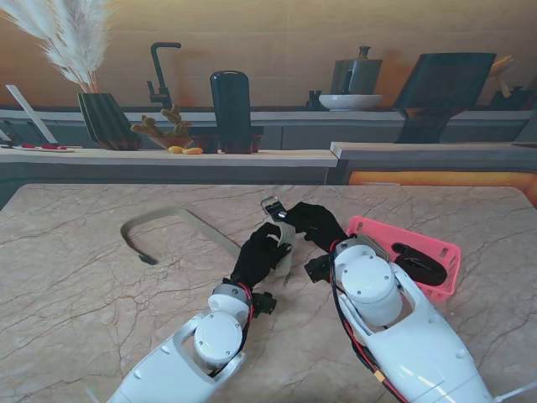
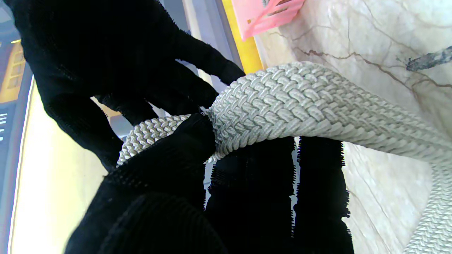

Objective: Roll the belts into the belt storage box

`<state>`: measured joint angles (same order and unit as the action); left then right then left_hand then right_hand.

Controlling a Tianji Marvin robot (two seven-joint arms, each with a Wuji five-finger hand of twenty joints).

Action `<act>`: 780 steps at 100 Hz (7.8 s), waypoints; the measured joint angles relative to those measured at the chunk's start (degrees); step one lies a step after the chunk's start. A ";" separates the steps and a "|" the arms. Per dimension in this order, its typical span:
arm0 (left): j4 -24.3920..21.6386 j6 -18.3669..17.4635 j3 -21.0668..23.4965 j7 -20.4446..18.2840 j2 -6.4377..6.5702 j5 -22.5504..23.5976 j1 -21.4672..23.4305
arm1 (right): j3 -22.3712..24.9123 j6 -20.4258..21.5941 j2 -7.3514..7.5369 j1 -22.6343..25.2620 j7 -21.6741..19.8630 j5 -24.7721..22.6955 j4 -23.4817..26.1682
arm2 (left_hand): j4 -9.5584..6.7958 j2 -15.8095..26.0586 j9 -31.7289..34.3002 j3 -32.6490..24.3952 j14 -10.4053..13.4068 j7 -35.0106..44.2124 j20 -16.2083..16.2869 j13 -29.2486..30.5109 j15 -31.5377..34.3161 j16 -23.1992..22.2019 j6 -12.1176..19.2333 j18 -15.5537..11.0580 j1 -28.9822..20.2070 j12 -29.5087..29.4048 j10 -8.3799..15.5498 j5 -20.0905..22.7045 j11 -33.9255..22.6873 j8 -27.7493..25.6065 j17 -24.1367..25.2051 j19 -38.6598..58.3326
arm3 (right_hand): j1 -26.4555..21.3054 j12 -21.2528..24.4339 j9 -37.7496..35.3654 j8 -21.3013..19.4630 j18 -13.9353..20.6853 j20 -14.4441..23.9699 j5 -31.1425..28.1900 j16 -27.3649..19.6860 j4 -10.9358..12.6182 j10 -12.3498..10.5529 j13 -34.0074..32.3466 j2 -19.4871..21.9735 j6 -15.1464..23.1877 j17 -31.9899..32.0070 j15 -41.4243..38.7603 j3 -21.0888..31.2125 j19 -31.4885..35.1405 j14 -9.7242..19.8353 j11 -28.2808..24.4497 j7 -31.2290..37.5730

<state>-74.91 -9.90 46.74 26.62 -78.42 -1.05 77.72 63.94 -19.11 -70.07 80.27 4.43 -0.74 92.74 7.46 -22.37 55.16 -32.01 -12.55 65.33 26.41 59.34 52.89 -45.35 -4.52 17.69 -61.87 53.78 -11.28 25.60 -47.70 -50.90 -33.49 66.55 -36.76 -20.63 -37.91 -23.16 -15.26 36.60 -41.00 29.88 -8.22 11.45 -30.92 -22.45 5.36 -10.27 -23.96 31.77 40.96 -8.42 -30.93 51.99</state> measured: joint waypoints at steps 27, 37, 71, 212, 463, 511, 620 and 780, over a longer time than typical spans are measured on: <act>-2.57 -0.19 1.38 -2.80 1.02 -1.55 1.34 | 0.99 4.58 2.54 1.12 -3.96 -11.13 0.16 | 0.01 -1.23 0.68 -2.14 -0.16 -0.38 0.41 0.73 0.45 -1.36 1.22 0.15 1.36 1.41 -0.01 1.23 0.08 0.55 0.09 0.15 | 10.60 -0.01 0.00 -7.58 -1.30 1.15 0.26 0.10 3.64 1.52 -0.03 0.25 -6.59 0.00 -0.01 -2.83 0.01 -1.29 0.00 -18.48; -3.30 -0.19 1.69 -3.99 1.45 -2.55 1.56 | 1.39 8.21 3.31 1.31 -4.85 -13.41 -0.48 | 0.01 -1.23 0.68 -2.13 -0.16 -0.41 0.75 0.68 0.47 -1.75 1.61 0.14 1.37 1.96 -0.01 1.23 0.08 0.55 0.74 0.16 | 13.41 -0.01 0.00 -8.65 -1.30 1.30 2.11 0.10 3.65 1.54 -0.05 0.26 -6.61 0.00 -0.01 -4.81 0.01 -1.30 0.29 -19.86; -6.30 0.21 3.55 -7.88 2.46 -8.88 3.20 | 2.54 21.19 4.10 1.50 -3.64 -16.65 -4.22 | 0.01 -1.23 0.68 -1.96 -0.37 -0.80 1.37 0.64 0.47 -2.10 2.00 0.27 1.37 2.10 -0.01 1.24 0.09 -0.07 1.35 0.17 | 15.42 -0.01 1.56 -10.48 0.14 3.25 14.27 0.14 3.80 -0.06 -0.06 0.24 -3.81 -1.51 2.22 -4.02 0.01 0.55 3.09 -25.22; -5.34 0.99 3.46 -3.72 2.02 -5.08 3.06 | -4.78 40.43 4.57 -2.55 17.91 -42.14 -13.97 | 0.01 -0.59 0.68 0.09 -0.93 -2.02 2.04 -0.83 -0.37 -2.57 2.45 0.50 0.59 3.14 0.05 1.24 1.22 -2.16 3.37 0.09 | -2.49 -0.83 -18.51 7.75 1.46 2.10 1.87 8.18 2.16 -5.22 -19.09 -0.75 -7.65 -11.08 -16.43 1.28 12.53 2.80 -8.00 -0.71; -3.82 2.80 2.45 -4.49 3.90 9.13 1.78 | -2.93 24.29 -0.97 1.77 12.39 -3.02 -2.36 | -0.70 0.42 4.21 5.83 -2.43 -12.54 3.44 -8.61 -6.43 10.01 3.99 0.03 3.95 -21.96 2.30 10.40 14.59 23.11 11.18 -3.58 | -3.15 -5.62 -22.16 4.74 1.14 1.41 0.67 15.73 -2.72 -9.75 -19.74 -2.11 5.96 -9.93 -27.20 -1.05 13.20 6.16 -14.25 0.55; 1.46 4.86 1.05 4.14 1.98 14.71 -1.83 | -2.18 13.96 -1.53 3.41 7.93 9.11 0.21 | -0.74 -6.36 2.79 -1.10 -0.89 -8.63 4.69 -9.71 -1.38 6.97 2.30 -0.22 10.64 -14.69 4.12 4.54 7.98 22.08 13.69 -2.15 | -2.97 -5.62 -5.09 5.18 0.72 1.38 0.01 5.63 -2.72 -6.50 -4.70 -2.68 2.41 -2.04 -8.10 3.91 6.57 5.69 -6.43 0.55; 1.51 1.54 0.98 6.70 2.89 22.17 -1.39 | -4.54 5.04 -3.99 0.25 8.75 13.67 -4.13 | -2.91 -4.15 -47.27 -5.73 4.41 -57.91 -5.36 -52.54 -31.38 21.93 3.89 -8.36 18.25 -36.80 6.95 -16.64 44.18 34.14 36.44 -24.53 | 0.71 -3.43 -2.73 8.70 0.81 1.37 -2.38 5.31 -2.57 -4.08 -1.56 -2.52 -3.40 0.81 -9.63 6.37 6.18 3.73 -7.89 1.09; 2.63 0.80 -0.12 -0.62 3.34 16.20 -4.02 | -3.51 -4.14 -4.60 1.97 11.47 15.07 -0.82 | -0.14 12.66 -9.02 35.93 -5.86 -26.35 1.74 -27.14 -17.39 16.61 -4.52 3.60 -10.45 -32.78 -4.79 3.57 21.14 33.37 24.33 -11.09 | -1.75 -1.95 3.62 -7.80 -0.56 -0.01 16.31 6.65 7.43 6.11 -10.51 19.68 -16.10 -10.64 -21.94 -12.35 21.97 -4.76 -15.67 -3.57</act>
<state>-72.27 -9.10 46.63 26.00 -75.08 15.15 73.70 60.43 -23.25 -74.67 82.23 15.91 14.33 91.92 7.32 -9.71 46.14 3.93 -18.40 38.98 28.15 32.20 35.50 -28.74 -9.04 21.29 -72.32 21.00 -16.06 29.16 -26.56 -17.53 -9.17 55.45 -38.51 -22.58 -34.29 -30.96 -15.82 36.59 -24.69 36.53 -0.79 17.56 -41.42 -2.77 -10.74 -20.91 -45.89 19.42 62.93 -13.18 -46.60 48.42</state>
